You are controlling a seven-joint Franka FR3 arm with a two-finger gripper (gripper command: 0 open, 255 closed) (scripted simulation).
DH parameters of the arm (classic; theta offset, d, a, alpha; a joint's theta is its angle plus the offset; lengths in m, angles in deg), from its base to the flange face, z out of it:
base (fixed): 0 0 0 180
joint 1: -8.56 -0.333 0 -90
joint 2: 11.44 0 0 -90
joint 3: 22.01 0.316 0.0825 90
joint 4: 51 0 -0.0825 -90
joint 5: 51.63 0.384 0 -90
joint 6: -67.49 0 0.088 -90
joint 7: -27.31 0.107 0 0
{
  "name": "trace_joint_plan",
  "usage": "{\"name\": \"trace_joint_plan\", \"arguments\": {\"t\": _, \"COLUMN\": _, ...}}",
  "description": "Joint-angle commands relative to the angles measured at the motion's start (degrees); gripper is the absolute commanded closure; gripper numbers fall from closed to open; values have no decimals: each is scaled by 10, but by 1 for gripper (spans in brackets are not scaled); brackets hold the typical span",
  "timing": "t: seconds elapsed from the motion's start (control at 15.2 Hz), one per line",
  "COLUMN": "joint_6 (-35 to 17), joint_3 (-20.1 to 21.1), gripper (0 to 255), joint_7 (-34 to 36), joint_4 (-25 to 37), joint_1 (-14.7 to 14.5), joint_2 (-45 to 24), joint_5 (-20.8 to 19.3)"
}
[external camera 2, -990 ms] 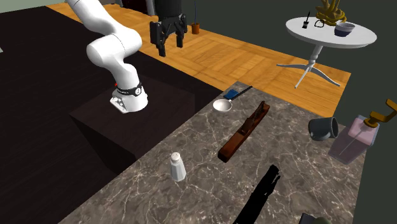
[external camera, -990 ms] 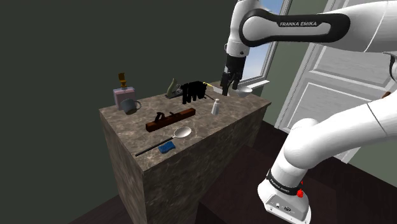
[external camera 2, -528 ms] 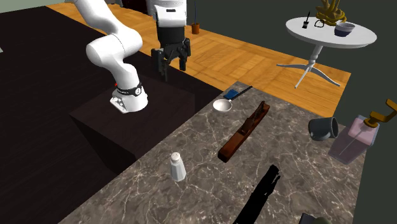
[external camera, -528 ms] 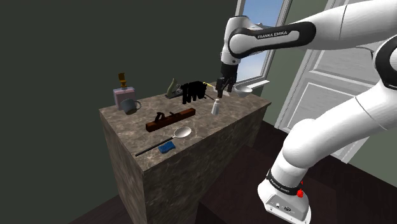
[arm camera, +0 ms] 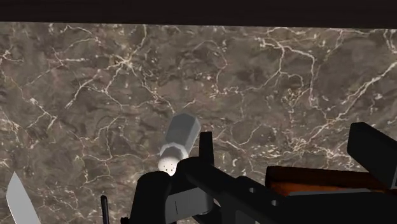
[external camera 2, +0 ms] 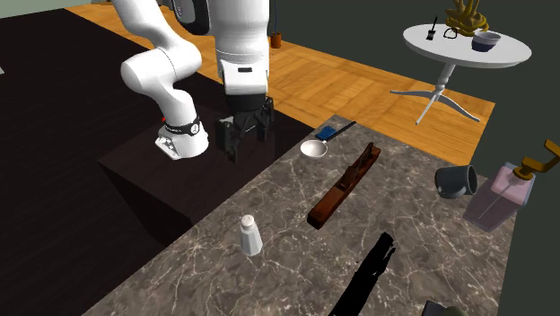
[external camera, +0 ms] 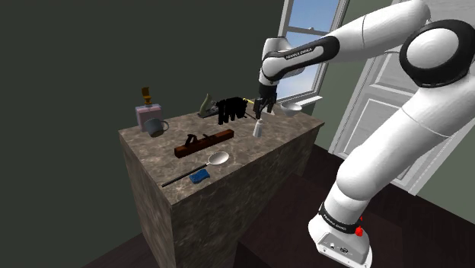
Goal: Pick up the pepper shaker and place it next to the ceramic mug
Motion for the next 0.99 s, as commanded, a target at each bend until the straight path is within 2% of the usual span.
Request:
{"name": "trace_joint_plan", "arguments": {"t": 0.0, "joint_6": -24, "joint_3": -12, "gripper": 0, "joint_7": -11, "joint_4": 16, "joint_1": 6, "joint_2": -35, "joint_5": -1}}
{"name": "trace_joint_plan", "arguments": {"t": 0.59, "joint_6": -103, "joint_3": -49, "gripper": 0, "joint_7": -63, "joint_4": 119, "joint_1": 33, "joint_2": -203, "joint_5": 23}}
{"name": "trace_joint_plan", "arguments": {"t": 0.92, "joint_6": -139, "joint_3": -50, "gripper": 0, "joint_7": -67, "joint_4": 106, "joint_1": 36, "joint_2": -226, "joint_5": 28}}
